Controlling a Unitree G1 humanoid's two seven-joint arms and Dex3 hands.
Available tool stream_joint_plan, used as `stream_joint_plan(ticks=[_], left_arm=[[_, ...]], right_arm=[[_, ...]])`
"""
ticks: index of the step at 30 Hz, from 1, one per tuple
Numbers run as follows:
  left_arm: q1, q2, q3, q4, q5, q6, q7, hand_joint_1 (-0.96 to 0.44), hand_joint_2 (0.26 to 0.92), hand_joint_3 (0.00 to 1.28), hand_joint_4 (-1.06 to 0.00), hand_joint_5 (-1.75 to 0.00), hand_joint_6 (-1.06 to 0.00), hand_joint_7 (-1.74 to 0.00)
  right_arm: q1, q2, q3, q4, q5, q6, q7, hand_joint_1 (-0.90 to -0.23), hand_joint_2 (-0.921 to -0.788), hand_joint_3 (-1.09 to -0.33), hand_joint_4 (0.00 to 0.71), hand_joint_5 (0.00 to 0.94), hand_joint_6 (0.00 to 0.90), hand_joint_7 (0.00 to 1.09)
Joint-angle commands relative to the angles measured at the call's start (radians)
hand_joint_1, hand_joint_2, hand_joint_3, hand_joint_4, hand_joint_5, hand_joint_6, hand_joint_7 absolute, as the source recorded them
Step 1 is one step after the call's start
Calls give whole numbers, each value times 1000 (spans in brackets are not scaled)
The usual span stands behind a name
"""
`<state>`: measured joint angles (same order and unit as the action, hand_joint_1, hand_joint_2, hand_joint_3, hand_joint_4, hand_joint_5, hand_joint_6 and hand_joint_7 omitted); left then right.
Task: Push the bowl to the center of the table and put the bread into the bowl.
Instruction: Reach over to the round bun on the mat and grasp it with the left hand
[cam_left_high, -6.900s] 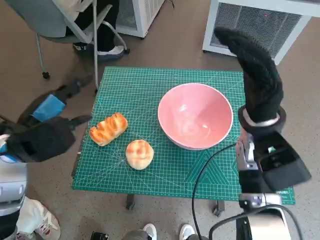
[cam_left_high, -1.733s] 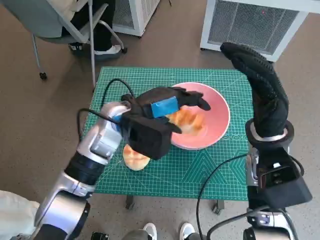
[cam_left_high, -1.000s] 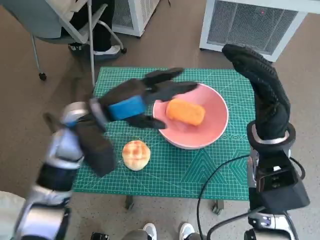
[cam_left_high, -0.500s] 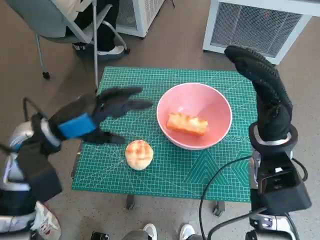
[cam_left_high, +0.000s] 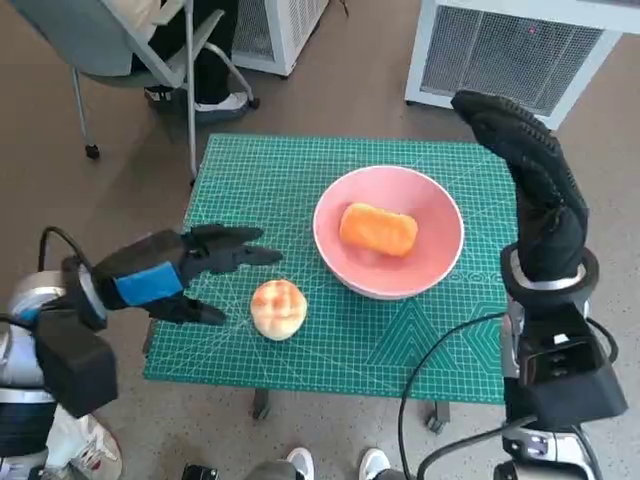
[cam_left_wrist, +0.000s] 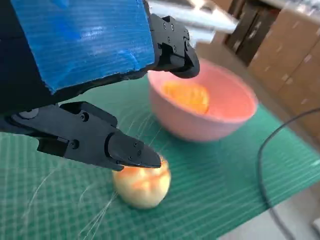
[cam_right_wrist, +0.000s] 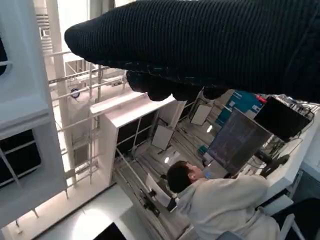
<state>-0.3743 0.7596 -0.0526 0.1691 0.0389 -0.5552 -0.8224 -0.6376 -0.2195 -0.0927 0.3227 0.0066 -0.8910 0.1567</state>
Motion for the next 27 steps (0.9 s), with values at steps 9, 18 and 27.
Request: stream_joint_plan(ticks=[9,18,27], left_arm=[[-9,-53,-78,122,148,-74,103,-220,885,0,-265,-6,-269,-204],[-41,-96,-127,193,231,-91,170,-230,884,0,-270,-4,-298,-140],[-79,-154,-179,301,294,-114,249,-202,872,0,-302,-15,-333,-117]], right_arm=[[17,-15,9,-2,28,14,20,-585,-921,-750,290,0,30,692],[17,-23,12,-1,40,14,28,-578,-921,-749,291,1,31,691],[21,-27,13,-6,41,18,32,-590,-921,-748,290,0,30,691]])
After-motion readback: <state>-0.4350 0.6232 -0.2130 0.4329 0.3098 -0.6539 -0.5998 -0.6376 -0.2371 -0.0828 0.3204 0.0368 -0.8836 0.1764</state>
